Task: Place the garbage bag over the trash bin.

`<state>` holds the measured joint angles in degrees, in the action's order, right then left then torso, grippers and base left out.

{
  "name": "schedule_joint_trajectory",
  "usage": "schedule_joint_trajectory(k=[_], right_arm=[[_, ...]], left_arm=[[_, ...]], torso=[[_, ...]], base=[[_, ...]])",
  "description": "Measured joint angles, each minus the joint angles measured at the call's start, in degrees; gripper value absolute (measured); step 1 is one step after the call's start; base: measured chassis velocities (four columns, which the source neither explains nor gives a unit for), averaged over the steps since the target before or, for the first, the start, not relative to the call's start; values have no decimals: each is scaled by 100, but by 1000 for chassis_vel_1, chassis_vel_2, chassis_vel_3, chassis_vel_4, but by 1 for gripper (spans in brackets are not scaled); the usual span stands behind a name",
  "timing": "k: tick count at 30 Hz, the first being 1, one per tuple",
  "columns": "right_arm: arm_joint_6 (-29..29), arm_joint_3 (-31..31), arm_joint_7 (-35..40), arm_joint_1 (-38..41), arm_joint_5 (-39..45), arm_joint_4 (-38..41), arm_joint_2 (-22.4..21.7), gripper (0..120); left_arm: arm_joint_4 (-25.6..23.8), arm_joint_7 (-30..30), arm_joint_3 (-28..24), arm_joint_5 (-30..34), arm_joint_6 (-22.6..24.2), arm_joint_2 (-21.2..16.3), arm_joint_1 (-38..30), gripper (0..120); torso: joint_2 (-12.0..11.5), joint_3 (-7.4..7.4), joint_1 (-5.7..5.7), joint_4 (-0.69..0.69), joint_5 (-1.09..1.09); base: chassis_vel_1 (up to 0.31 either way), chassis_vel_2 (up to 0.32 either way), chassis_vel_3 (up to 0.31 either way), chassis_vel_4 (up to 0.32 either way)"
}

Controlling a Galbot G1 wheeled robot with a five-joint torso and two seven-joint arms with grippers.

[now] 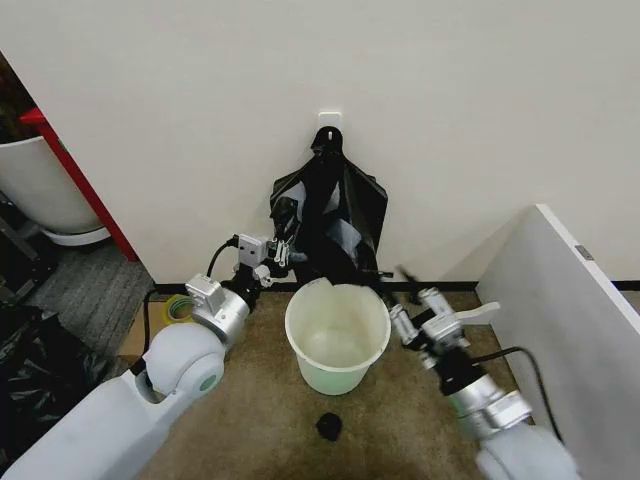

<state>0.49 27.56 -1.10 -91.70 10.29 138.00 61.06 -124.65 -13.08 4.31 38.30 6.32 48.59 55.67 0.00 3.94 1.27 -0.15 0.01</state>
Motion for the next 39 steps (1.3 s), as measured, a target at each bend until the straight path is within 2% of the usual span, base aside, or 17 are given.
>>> schedule_joint_trajectory(k=[4, 5, 7, 8, 9, 10, 11, 13, 14, 15, 17, 21, 33, 39], right_arm=[[-745, 229, -80, 160, 913, 317, -426, 63], [-745, 229, -80, 160, 913, 317, -426, 63], [-1022, 215, -75, 406, 1337, 351, -675, 73], [-1022, 215, -75, 406, 1337, 351, -675, 73], [-1130, 172, -75, 551, 1461, 302, -830, 78], [-1151, 148, -104, 685, 1505, 120, -1044, 88], [-1158, 91, -119, 741, 1566, -3, -1155, 93], [-1192, -203, -122, 1025, 1680, -252, -1330, 98], [-1236, -465, -108, 1319, 1770, -419, -1408, 99], [-1236, -465, -108, 1319, 1770, -419, -1408, 99], [-1328, -1008, -36, 2017, 2030, -752, -1460, 100], [-1357, -1591, 37, 2891, 2205, -1364, -1344, 100], [-1417, -2129, 285, 3676, 2482, -2233, -798, 100], [-1424, -2261, 386, 3976, 3025, -2473, -634, 97]], left_arm=[[-52, -8, 41, -2, -5, 6, 68, 0], [-52, -8, 41, -2, -5, 6, 68, 0], [-73, -12, 51, -4, -7, 3, 93, 0], [-73, -12, 51, -4, -7, 3, 93, 0], [-71, -15, 19, 0, -8, -5, 66, 0], [25, -11, -226, 102, -10, 0, -193, 0], [78, -8, -377, 177, -10, 12, -359, 0], [134, -11, -484, 225, -10, 37, -504, 0], [162, -14, -508, 237, -10, 58, -561, 0], [162, -14, -508, 237, -10, 58, -561, 0], [204, -35, -509, 257, -9, 81, -604, 0], [199, -38, -422, 258, -12, 40, -508, 0], [106, -20, -225, 235, -16, -2, -302, 0], [36, -15, -142, 219, -16, -27, -217, 0]], torso=[[0, 0, 0, 1, 0], [0, 0, 0, 1, 0], [0, 0, 0, 2, 0], [0, 0, 0, 2, 0], [0, 0, 0, 3, 0], [0, 1, 0, 5, 1], [0, 0, 0, -7, -1], [0, 1, 1, -6, 0], [0, 1, 0, -5, 6], [0, 1, 0, -5, 6], [0, 2, 1, 2, 1], [0, 2, 1, 4, 0], [0, 1, 1, 0, 0], [0, 1, 1, 1, 0]], base=[[0, 0, 0, 0], [0, 0, 0, 0], [0, 0, 0, 0], [0, 0, 0, 0], [0, 0, 0, 0], [0, 0, 0, 0], [0, 0, 0, 0], [0, 0, 0, 0], [0, 0, 0, 0], [0, 0, 0, 0], [0, 0, 0, 0], [0, 0, 0, 0], [0, 0, 0, 0], [0, 0, 0, 0]])
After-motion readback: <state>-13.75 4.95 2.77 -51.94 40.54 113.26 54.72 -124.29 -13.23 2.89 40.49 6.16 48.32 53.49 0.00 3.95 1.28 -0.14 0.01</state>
